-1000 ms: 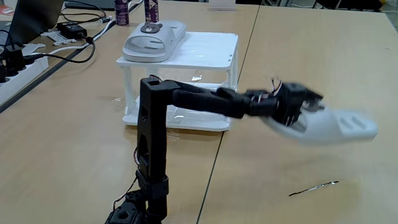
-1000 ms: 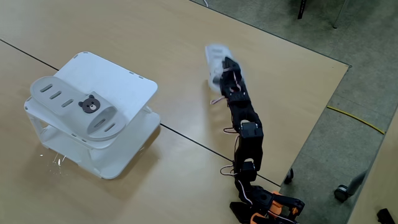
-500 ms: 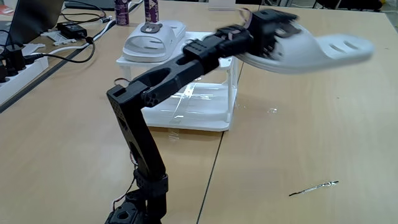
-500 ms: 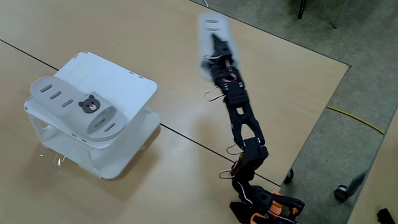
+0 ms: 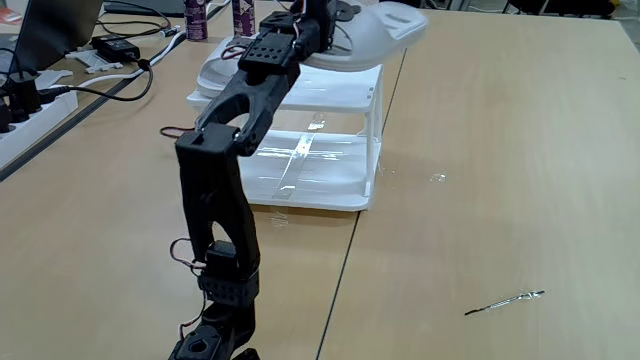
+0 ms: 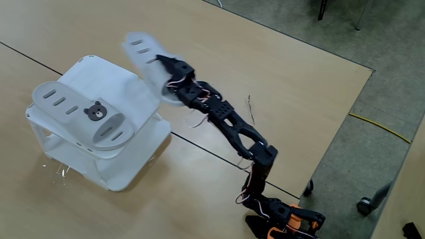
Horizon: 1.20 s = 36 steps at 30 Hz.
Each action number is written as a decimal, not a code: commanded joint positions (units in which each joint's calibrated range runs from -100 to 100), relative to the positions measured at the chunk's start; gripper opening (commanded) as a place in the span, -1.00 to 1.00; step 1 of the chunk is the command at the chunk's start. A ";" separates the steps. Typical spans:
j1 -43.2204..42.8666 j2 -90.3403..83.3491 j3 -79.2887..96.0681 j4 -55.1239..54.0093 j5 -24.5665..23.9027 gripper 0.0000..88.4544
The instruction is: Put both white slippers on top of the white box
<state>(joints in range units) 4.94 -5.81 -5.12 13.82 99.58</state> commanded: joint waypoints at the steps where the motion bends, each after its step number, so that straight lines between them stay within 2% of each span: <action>1: -3.05 5.18 -14.23 -0.45 0.42 -0.98; 11: -3.63 20.33 -29.93 -0.70 0.42 -0.98; 36: -7.99 43.13 -51.76 -0.88 0.42 -0.98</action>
<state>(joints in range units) -1.95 38.23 -49.06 13.82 99.58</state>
